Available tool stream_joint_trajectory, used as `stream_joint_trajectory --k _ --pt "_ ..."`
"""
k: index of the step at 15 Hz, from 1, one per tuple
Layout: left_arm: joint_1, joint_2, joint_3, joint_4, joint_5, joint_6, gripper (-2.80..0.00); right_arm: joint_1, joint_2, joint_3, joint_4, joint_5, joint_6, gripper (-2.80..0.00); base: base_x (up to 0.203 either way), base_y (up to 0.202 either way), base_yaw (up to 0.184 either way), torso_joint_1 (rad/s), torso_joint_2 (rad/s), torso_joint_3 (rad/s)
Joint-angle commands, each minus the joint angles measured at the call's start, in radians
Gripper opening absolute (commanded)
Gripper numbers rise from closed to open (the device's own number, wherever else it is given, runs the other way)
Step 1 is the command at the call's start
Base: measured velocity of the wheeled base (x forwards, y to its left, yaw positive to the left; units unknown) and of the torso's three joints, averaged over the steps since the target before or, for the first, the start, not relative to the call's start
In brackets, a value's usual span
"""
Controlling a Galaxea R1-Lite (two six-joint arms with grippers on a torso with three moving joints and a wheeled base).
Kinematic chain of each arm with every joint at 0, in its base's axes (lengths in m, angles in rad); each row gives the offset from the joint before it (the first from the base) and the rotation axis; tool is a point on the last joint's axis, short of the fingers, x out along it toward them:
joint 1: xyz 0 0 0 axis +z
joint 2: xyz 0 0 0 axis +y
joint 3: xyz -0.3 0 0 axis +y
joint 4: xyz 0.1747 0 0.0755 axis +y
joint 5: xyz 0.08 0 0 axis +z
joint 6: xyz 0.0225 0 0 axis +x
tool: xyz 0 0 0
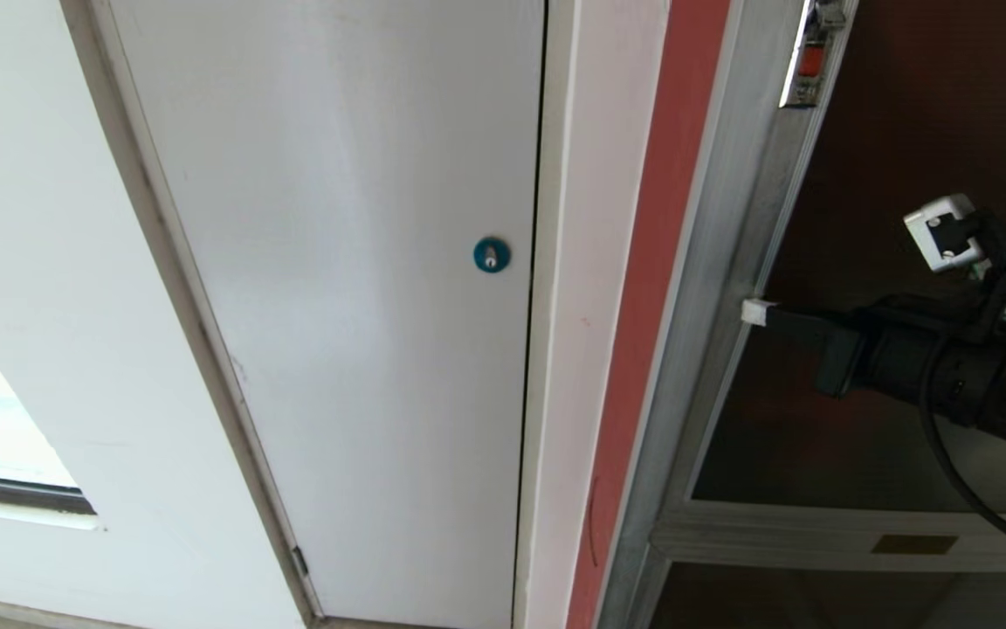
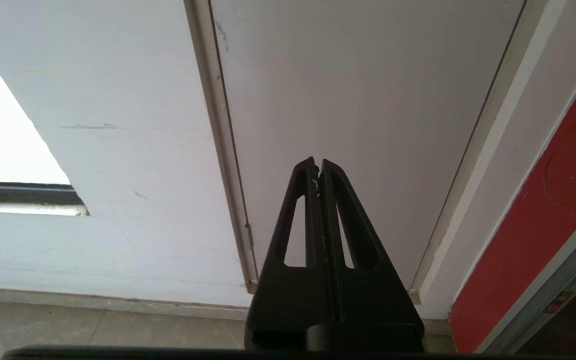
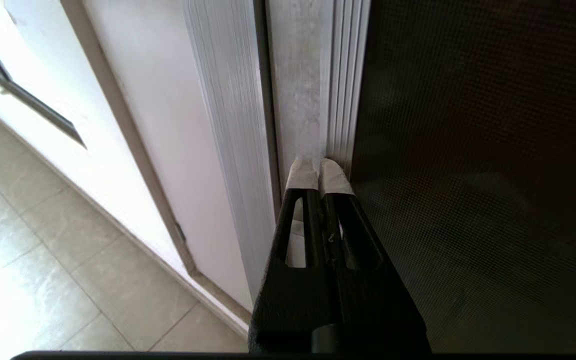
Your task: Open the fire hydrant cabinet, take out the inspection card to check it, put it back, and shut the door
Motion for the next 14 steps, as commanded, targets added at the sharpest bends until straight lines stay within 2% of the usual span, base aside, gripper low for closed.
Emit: stream_joint_trajectory --k 1,4,9,14 --pt "0.0 0.001 0.006 0.0 0.0 0.0 -2.8 0.036 -0.066 0.035 0.003 0.015 0.001 -2.8 0.0 0.0 0.0 0.0 0.0 0.0" --pt "0.0 0.001 0.006 0.0 0.0 0.0 -2.8 0.053 -0.122 0.069 0.003 0.016 0.007 -2.8 0.0 0.0 0.0 0.0 0.0 0.0" --pt "0.0 0.001 0.006 0.0 0.0 0.0 -2.8 0.071 -0.2 0.063 0.0 0.011 0.09 -2.8 0.0 0.0 0.0 0.0 0.0 0.0" --pt "0.0 0.001 0.006 0.0 0.0 0.0 -2.8 0.071 -0.201 -0.081 0.007 0.008 0.13 -2.8 0.0 0.0 0.0 0.0 0.0 0.0"
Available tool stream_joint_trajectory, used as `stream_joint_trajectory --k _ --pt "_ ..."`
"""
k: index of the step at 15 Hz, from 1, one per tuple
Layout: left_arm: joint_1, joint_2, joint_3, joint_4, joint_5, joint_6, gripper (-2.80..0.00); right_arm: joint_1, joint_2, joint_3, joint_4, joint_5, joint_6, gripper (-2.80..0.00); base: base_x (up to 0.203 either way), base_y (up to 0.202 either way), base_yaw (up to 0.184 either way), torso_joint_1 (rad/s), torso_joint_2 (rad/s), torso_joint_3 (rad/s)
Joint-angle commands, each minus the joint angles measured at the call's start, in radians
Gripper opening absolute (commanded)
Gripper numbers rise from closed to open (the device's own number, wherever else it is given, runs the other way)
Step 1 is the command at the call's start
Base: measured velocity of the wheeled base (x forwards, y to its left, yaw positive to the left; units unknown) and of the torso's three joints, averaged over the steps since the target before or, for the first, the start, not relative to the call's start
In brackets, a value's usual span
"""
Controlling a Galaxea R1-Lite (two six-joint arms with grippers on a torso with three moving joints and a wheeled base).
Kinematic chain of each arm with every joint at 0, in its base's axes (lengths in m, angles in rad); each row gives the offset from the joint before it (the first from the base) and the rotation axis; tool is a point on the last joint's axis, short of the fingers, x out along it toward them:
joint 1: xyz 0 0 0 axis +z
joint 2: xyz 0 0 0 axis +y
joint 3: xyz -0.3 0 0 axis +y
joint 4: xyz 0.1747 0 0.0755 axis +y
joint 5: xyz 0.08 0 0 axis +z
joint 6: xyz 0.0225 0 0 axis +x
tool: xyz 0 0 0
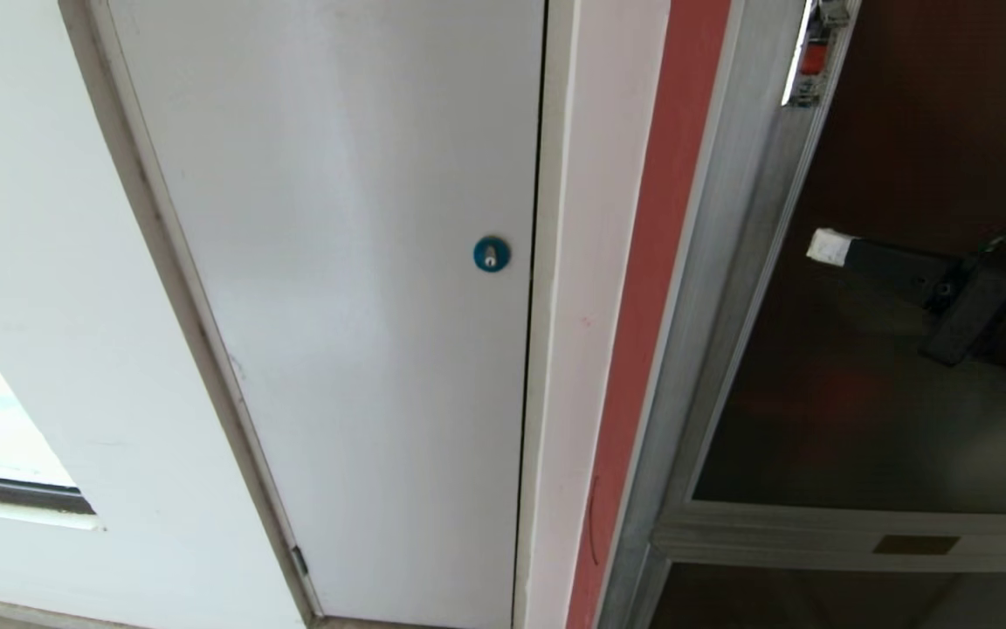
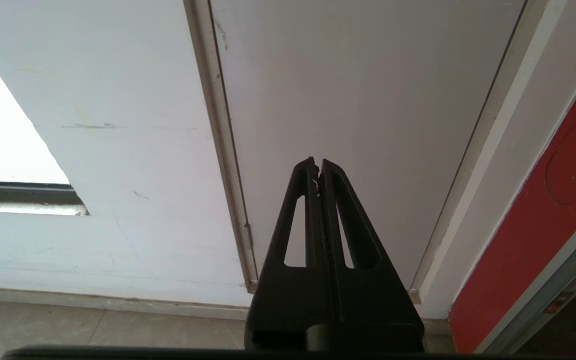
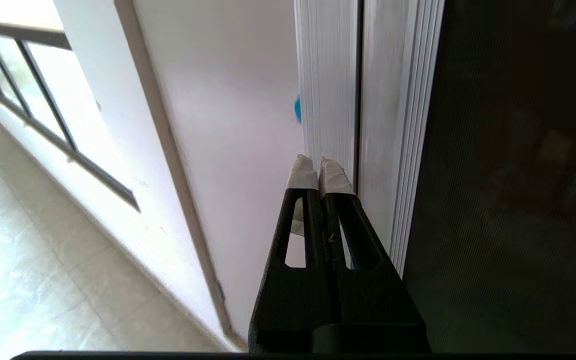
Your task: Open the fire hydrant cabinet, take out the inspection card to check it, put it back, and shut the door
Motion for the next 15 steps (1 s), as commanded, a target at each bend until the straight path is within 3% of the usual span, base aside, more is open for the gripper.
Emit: stream_joint_trajectory --k 1,15 --pt "0.0 0.001 0.006 0.0 0.0 0.0 -2.8 0.0 0.007 -0.089 -0.002 0.002 0.002 -2.8 0.0 0.0 0.0 0.0 0.0 0.0" --pt "0.0 0.001 0.006 0.0 0.0 0.0 -2.8 0.027 0.123 -0.424 0.019 -0.009 0.033 -2.8 0.0 0.0 0.0 0.0 0.0 0.0"
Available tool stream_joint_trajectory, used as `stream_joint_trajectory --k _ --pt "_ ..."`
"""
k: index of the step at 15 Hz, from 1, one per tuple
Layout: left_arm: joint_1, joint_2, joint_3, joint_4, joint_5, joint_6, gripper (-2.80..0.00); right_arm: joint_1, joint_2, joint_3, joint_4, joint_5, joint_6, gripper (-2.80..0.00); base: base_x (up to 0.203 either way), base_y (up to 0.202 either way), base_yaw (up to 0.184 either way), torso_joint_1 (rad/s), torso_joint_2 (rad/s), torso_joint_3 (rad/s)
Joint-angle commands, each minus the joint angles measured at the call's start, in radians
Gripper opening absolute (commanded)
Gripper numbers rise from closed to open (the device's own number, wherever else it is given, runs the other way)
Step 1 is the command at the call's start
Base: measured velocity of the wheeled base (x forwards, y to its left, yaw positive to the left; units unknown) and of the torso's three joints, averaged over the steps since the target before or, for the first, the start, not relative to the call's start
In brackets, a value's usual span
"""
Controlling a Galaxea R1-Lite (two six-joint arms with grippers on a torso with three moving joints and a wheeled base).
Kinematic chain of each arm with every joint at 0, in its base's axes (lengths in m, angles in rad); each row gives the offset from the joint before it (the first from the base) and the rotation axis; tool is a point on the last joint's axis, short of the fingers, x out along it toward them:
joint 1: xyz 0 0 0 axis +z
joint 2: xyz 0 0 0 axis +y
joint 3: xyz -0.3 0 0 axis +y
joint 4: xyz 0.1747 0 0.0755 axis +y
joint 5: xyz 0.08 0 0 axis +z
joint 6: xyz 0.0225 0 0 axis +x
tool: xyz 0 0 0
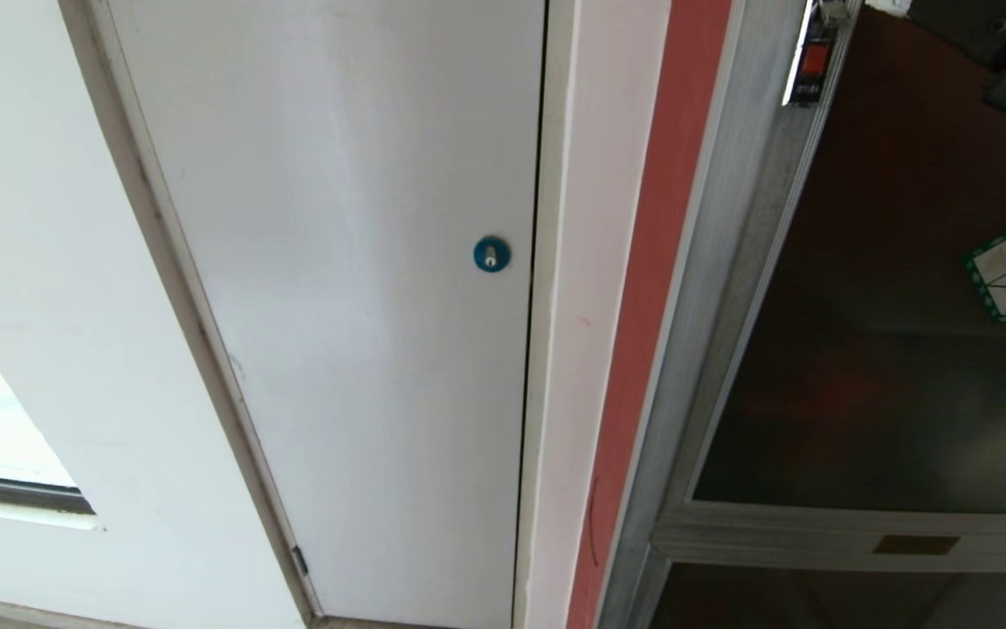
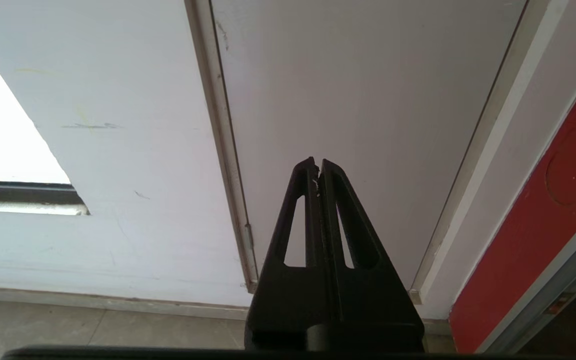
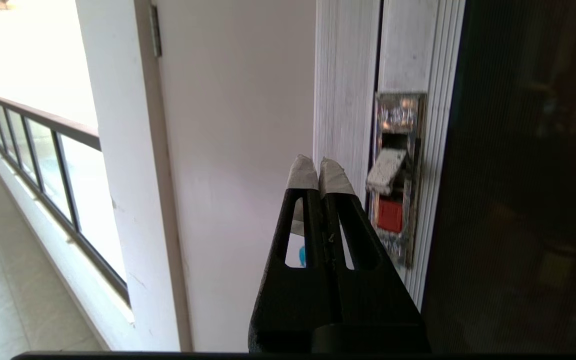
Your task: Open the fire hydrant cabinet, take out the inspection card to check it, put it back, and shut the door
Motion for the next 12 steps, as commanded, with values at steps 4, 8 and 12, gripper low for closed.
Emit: stream_joint_trajectory --k 4,8,12 --pt "0.0 0.001 0.006 0.0 0.0 0.0 -2.8 0.028 0.033 -0.135 0.154 -0.01 0.002 -2.8 0.0 0.0 0.0 0.0 0.0 0.0" --pt "0.0 0.001 0.006 0.0 0.0 0.0 -2.8 0.027 0.069 -0.139 0.147 -0.076 0.0 -2.8 0.0 0.0 0.0 0.0 0.0 0.0" --pt "0.0 0.001 0.006 0.0 0.0 0.0 -2.8 0.025 0.088 -0.145 0.146 -0.099 -0.001 -2.8 0.0 0.0 0.0 0.0 0.0 0.0"
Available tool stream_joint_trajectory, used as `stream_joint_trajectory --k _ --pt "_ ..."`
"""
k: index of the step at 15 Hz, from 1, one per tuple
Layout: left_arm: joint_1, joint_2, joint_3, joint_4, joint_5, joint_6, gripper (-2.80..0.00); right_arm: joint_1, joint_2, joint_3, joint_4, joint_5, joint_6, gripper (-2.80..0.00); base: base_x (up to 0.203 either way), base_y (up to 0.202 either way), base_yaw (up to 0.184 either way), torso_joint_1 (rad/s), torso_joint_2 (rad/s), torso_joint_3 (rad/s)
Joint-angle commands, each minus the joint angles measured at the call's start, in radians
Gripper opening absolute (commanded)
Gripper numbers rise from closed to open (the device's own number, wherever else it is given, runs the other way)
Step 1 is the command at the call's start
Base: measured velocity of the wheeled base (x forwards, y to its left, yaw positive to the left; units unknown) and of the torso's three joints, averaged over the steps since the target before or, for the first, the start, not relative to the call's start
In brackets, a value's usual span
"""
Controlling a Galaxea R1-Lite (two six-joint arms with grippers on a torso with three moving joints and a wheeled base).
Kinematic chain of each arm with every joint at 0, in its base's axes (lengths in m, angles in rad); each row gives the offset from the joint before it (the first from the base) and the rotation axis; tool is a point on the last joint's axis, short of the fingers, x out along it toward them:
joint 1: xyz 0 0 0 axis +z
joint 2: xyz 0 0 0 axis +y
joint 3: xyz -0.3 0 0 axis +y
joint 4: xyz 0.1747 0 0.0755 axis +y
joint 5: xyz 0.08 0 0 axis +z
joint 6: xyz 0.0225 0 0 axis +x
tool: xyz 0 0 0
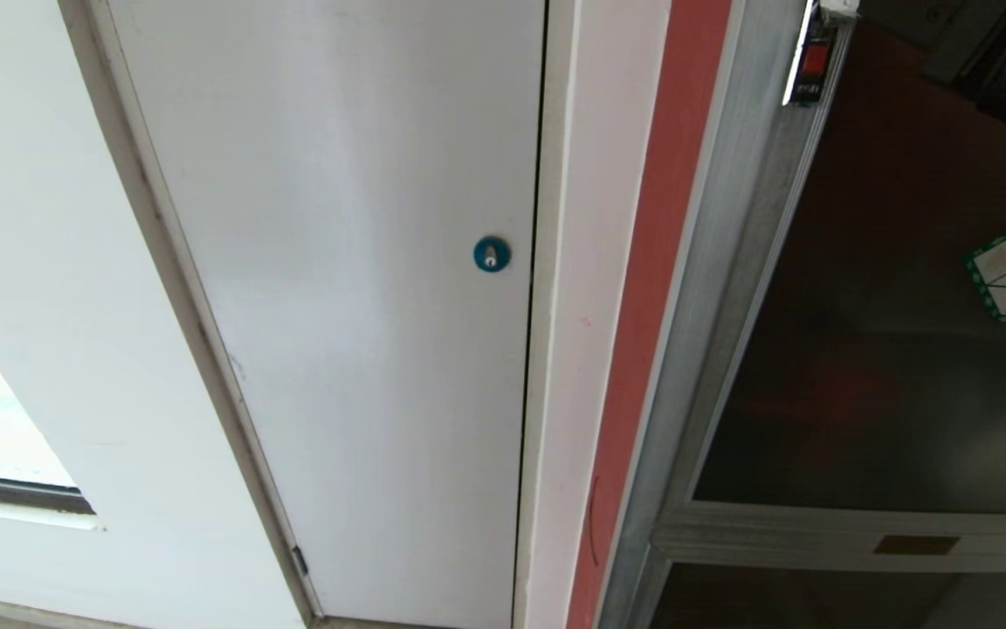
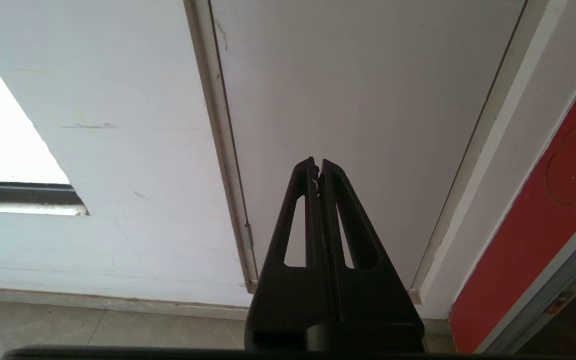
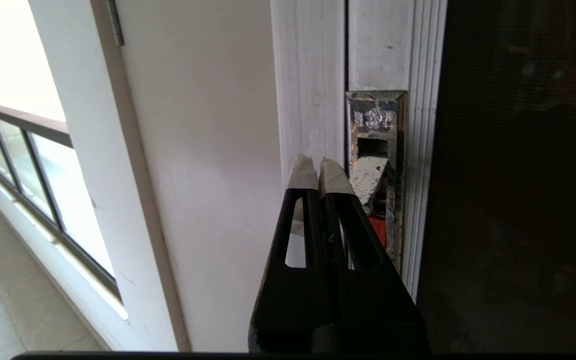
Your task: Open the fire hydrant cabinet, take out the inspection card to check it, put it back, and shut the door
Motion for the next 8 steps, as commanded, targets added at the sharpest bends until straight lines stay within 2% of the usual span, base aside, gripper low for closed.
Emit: stream_joint_trajectory --k 1,5,8 --pt "0.0 0.001 0.008 0.0 0.0 0.0 -2.8 0.0 0.016 -0.003 -0.007 -0.013 0.0 -2.8 0.0 0.0 0.0 0.0 0.0 0.0" --pt "0.0 0.001 0.006 0.0 0.0 0.0 -2.8 -0.003 0.048 -0.003 -0.076 -0.052 -0.001 -2.8 0.0 0.0 0.0 0.0 0.0 0.0" --pt "0.0 0.001 0.007 0.0 0.0 0.0 -2.8 -0.006 0.054 0.01 -0.076 -0.057 0.002 -2.8 0.0 0.0 0.0 0.0 0.0 0.0"
